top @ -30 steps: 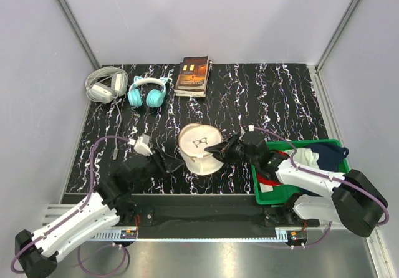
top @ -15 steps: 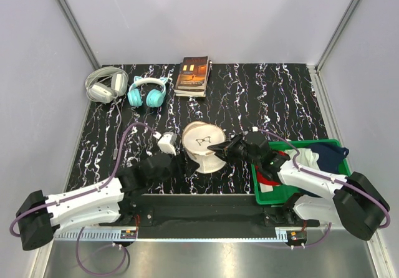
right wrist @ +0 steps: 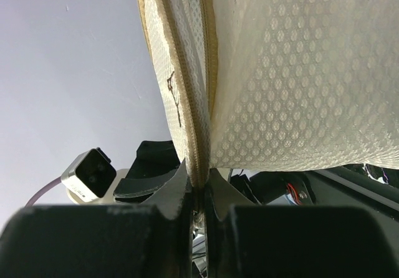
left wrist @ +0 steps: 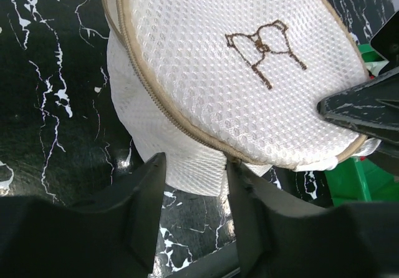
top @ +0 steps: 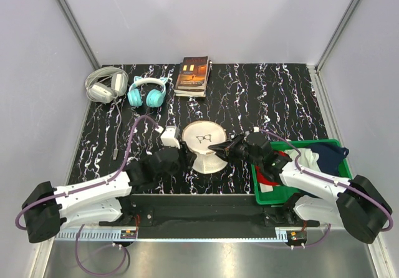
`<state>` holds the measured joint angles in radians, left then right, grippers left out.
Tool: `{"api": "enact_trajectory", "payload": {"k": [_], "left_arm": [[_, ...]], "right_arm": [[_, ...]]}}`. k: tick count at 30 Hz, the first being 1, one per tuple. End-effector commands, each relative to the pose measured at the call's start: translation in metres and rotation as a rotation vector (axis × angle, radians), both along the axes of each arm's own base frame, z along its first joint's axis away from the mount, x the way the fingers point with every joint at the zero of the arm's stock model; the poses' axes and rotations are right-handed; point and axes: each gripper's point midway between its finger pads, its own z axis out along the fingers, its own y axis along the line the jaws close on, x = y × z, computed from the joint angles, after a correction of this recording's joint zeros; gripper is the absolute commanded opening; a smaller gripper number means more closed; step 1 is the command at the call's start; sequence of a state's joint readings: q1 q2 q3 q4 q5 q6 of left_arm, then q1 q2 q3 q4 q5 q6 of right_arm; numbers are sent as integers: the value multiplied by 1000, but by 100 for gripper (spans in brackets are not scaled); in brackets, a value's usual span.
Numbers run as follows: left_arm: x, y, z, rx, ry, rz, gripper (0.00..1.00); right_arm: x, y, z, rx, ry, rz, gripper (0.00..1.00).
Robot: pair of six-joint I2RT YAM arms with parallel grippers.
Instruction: Place the bra in the laundry bag and zip it closed
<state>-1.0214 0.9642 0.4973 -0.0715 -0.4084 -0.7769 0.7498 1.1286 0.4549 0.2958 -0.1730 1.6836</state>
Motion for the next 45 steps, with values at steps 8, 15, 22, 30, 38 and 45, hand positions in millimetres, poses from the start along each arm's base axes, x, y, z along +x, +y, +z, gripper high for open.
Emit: {"api": "enact_trajectory", "payload": {"k": [8,15,22,30,38,45], "left_arm": [[32,21,16,74,-69,149,0],[19,22,14,14,-37,34,0],[-12,-1,30,-185,-205,-184,48],[-7,-12,46,-135,-373,-276,59],[1,-31,65,-133,-462,-328,58],[11,-32,73,-172,-453,-262,42]], "right_arm": [[-1,-4,8,29,-26,-3,0],[-3,-20,1,20,-15,-27,0],[6,-14,23,57,-30,-34,0],[9,-11,42,89,-53,-30,0],[9,-11,42,93,-49,-33,0],[10,-10,41,91,-46,-32,0]]}}
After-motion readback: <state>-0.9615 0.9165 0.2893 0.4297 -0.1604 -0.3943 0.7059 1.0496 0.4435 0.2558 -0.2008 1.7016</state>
